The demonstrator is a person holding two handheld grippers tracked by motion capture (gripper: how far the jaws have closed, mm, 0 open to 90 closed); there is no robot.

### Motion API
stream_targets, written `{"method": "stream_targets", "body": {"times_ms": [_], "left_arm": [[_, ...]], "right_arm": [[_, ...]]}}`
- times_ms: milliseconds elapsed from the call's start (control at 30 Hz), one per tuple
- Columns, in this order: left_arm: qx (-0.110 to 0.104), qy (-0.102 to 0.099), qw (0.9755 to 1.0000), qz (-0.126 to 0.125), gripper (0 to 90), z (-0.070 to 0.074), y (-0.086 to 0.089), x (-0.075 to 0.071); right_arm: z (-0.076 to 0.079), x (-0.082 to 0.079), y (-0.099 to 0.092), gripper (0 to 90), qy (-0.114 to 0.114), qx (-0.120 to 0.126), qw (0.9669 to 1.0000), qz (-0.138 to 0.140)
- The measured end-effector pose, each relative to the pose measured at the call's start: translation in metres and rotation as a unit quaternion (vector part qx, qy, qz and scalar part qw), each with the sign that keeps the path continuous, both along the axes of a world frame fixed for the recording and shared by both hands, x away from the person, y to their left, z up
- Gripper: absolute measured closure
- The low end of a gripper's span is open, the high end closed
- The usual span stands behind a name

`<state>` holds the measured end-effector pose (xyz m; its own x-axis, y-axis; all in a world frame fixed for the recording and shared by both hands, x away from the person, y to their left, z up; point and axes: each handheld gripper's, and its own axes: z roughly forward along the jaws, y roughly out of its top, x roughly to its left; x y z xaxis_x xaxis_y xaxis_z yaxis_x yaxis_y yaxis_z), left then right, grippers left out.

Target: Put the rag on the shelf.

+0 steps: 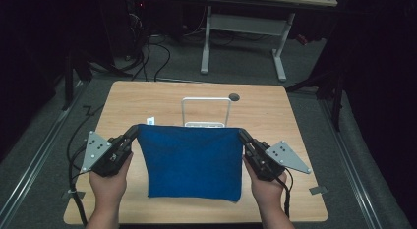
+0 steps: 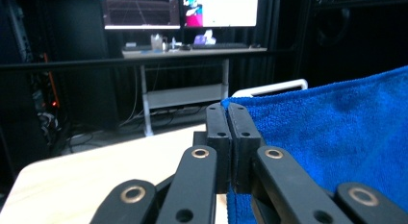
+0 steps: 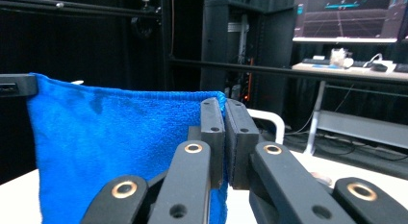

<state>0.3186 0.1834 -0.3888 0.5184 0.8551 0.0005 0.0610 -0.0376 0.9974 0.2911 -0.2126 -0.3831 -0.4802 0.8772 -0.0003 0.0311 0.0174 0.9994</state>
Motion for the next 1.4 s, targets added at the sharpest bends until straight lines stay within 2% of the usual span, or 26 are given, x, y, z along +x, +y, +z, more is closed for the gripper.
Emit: {"method": "stream_targets", "body": {"times_ms": [500,900,1133,1400], "left_arm": [[0.005,-0.036,0.9993,-0.007,89.3,0.032,-0.020,0.007],[0.005,-0.048,0.9988,-0.010,89.2,0.047,-0.024,0.013],[0.006,-0.057,0.9983,-0.013,89.4,0.063,-0.028,0.021],[0.017,-0.073,0.9972,-0.006,89.4,0.083,-0.036,0.038]], "right_arm": [[0.023,0.000,-0.020,88.0,-0.026,0.006,0.9994,-0.024],[0.041,0.007,-0.025,88.0,-0.037,0.011,0.9989,-0.028],[0.049,0.011,-0.030,88.0,-0.035,0.011,0.9990,-0.026],[0.068,0.027,-0.037,88.0,-0.037,0.014,0.9987,-0.033]]}}
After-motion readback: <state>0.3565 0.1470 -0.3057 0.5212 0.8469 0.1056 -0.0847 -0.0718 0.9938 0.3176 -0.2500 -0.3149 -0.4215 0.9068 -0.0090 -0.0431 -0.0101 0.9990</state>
